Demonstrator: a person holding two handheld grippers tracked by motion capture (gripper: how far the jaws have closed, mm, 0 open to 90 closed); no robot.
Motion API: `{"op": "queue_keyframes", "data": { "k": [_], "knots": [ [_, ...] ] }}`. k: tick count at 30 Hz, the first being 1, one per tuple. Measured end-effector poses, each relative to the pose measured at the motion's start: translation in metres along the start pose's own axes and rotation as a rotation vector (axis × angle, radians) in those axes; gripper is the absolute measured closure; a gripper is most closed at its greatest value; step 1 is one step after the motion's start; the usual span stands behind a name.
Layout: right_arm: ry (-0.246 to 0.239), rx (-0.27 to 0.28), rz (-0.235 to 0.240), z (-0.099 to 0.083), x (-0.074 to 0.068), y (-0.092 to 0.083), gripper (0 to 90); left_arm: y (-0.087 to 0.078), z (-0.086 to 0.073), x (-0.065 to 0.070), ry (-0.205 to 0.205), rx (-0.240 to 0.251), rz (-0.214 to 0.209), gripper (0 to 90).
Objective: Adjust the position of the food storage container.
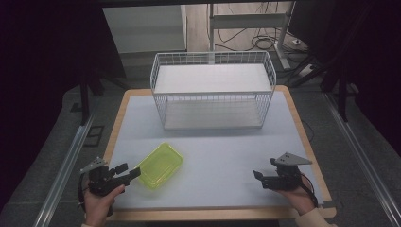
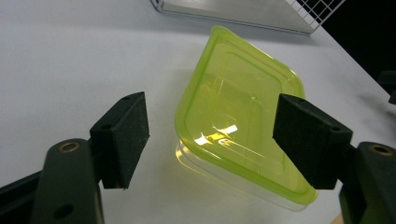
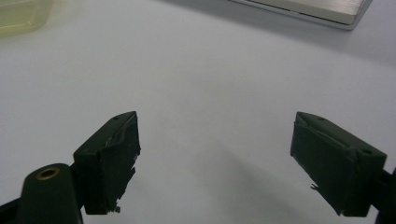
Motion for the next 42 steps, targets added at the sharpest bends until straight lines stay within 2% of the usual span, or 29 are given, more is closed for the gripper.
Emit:
{"op": "queue_keyframes", "data": {
  "k": [3,7,11,13,19,23,27,28,30,32,33,35,37,40,42],
  "knots": [
    [0.002,0.011,-0.006,0.000,0.000,-0.001,16.0,0.000,0.000,0.000,-0.001,0.000,-0.002,26.6],
    [0.001,0.036,-0.038,0.003,0.003,-0.005,16.4,0.000,0.000,0.002,0.010,-0.002,0.003,26.6],
    [-0.001,0.031,-0.040,0.002,0.003,-0.004,16.5,-0.001,0.000,0.002,0.012,0.002,0.009,26.7],
    [-0.022,0.018,-0.051,0.001,0.003,-0.002,16.6,-0.001,0.000,0.000,0.009,0.000,0.012,26.7],
    [-0.015,0.026,-0.049,0.002,0.004,-0.004,17.1,-0.002,0.001,0.001,0.007,0.004,0.012,26.9],
    [0.013,0.028,-0.037,0.003,0.005,-0.005,17.5,-0.003,0.002,0.003,0.011,0.005,0.007,28.4],
    [0.004,0.033,-0.043,0.004,0.005,-0.006,17.7,-0.005,0.004,0.003,0.005,0.007,0.017,31.3],
    [0.005,0.034,-0.043,0.004,0.004,-0.007,17.8,-0.007,0.005,0.002,-0.007,0.010,0.032,33.4],
    [0.003,0.033,-0.045,0.004,0.004,-0.007,17.8,-0.010,0.006,0.004,-0.005,0.014,0.030,40.3],
    [0.001,0.032,-0.046,0.004,0.004,-0.006,17.8,-0.011,0.007,0.005,-0.003,0.013,0.026,54.6],
    [0.000,0.030,-0.047,0.003,0.004,-0.006,17.8,-0.012,0.008,0.007,0.000,0.012,0.020,54.6],
    [-0.002,0.029,-0.047,0.003,0.004,-0.006,17.8,-0.014,0.009,0.011,0.010,0.010,-0.001,66.6],
    [-0.005,0.029,-0.048,0.003,0.004,-0.005,17.8,-0.014,0.008,0.018,0.027,-0.012,-0.019,78.2],
    [-0.006,0.028,-0.051,0.003,0.004,-0.005,17.7,-0.013,0.007,0.031,0.061,-0.044,-0.053,87.8],
    [-0.009,0.025,-0.052,0.002,0.004,-0.005,17.7,-0.011,0.007,0.039,0.082,-0.059,-0.073,89.8]
  ]
}}
Point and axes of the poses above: each handheld gripper's, and its own axes: y roughly forward along the jaws, z roughly out of its top, x roughly to its right, the point moved 6 cm from there along y, roughly forward along the jaws, and after that the axes turned 4 degrees about z, right-handed, at the moved point
